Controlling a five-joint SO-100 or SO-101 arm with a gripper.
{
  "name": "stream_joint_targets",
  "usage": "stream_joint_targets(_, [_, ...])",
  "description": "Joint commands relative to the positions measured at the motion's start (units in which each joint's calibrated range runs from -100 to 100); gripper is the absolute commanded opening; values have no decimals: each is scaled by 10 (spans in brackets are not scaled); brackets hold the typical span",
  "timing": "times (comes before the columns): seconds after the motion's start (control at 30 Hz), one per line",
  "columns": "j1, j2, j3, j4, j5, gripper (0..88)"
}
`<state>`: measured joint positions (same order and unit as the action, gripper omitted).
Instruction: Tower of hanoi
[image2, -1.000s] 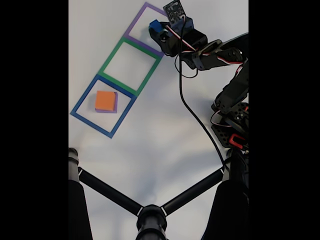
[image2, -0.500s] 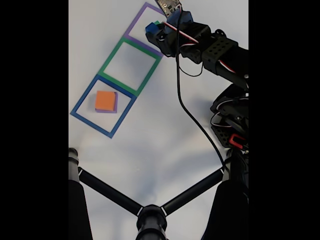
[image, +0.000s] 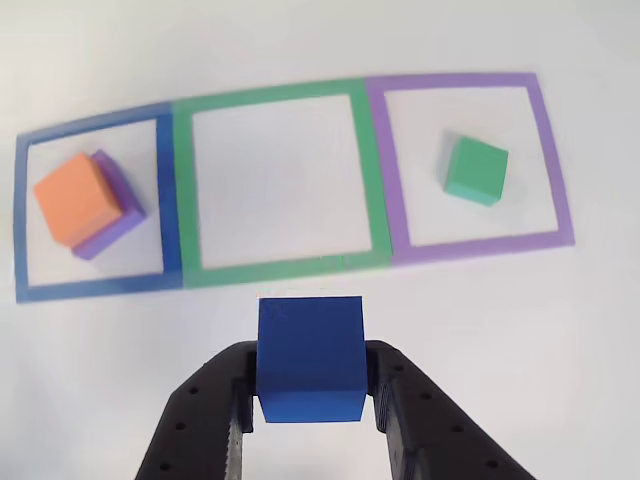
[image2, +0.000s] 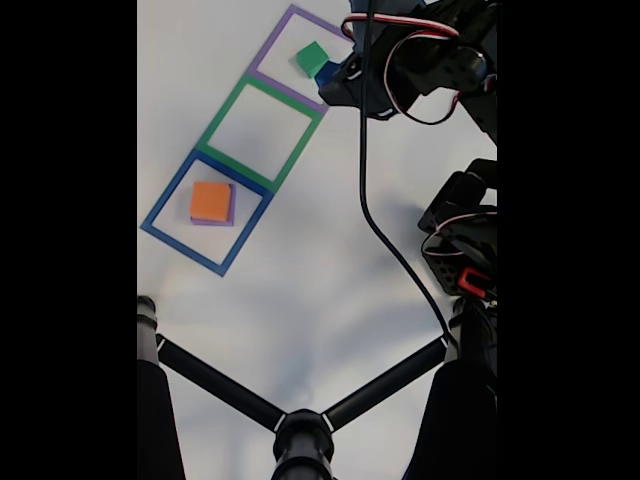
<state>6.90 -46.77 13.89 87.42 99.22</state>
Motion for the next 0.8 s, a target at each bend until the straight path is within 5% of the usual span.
stream_joint_targets(0.0, [-37,-20,-95,85,8,49])
stream_joint_targets(0.13, [-67,-28,-84,94,-18,50])
stream_joint_targets(0.3, [-77,-49,47,7,8,53])
stream_joint_targets(0.77, [-29,9,505,-611,8,54])
